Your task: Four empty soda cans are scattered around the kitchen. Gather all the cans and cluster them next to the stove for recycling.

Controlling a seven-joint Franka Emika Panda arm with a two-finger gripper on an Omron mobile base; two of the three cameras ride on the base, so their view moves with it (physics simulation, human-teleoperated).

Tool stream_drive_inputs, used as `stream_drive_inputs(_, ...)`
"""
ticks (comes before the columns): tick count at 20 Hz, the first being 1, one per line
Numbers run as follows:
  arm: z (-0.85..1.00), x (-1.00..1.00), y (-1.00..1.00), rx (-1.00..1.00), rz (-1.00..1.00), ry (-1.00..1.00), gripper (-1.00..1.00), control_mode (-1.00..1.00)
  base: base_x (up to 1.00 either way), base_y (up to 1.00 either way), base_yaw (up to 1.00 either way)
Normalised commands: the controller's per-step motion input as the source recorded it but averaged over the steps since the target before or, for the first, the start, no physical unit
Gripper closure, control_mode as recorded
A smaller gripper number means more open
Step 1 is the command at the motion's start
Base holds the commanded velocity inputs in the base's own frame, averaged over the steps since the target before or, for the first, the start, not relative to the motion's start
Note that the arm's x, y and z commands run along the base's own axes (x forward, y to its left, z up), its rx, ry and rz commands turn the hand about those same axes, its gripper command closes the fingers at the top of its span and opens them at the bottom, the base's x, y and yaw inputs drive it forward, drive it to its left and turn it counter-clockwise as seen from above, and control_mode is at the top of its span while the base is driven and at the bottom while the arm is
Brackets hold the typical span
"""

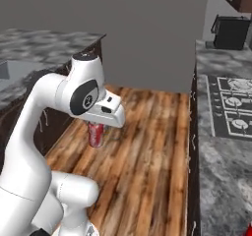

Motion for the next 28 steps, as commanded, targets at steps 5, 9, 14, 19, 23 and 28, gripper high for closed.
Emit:
stream_drive_inputs(5,0.00,0.00,0.00,0.00,0.00,0.00,1.00,1.00,0.77,0.24,-0.49)
stream_drive_inputs(9,0.00,0.00,0.00,0.00,0.00,0.00,1.00,1.00,0.33,0.24,-0.80)
stream_drive_inputs(14,0.00,0.00,0.00,0.00,0.00,0.00,1.00,1.00,0.24,0.41,-0.87)
stream_drive_inputs(19,0.00,0.00,0.00,0.00,0.00,0.00,1.00,1.00,0.63,0.39,-0.72)
stream_drive_inputs(23,0.00,0.00,0.00,0.00,0.00,0.00,1.00,1.00,0.75,0.43,-0.63)
stream_drive_inputs(28,0.00,0.00,0.00,0.00,0.00,0.00,1.00,1.00,0.73,0.35,-0.64)
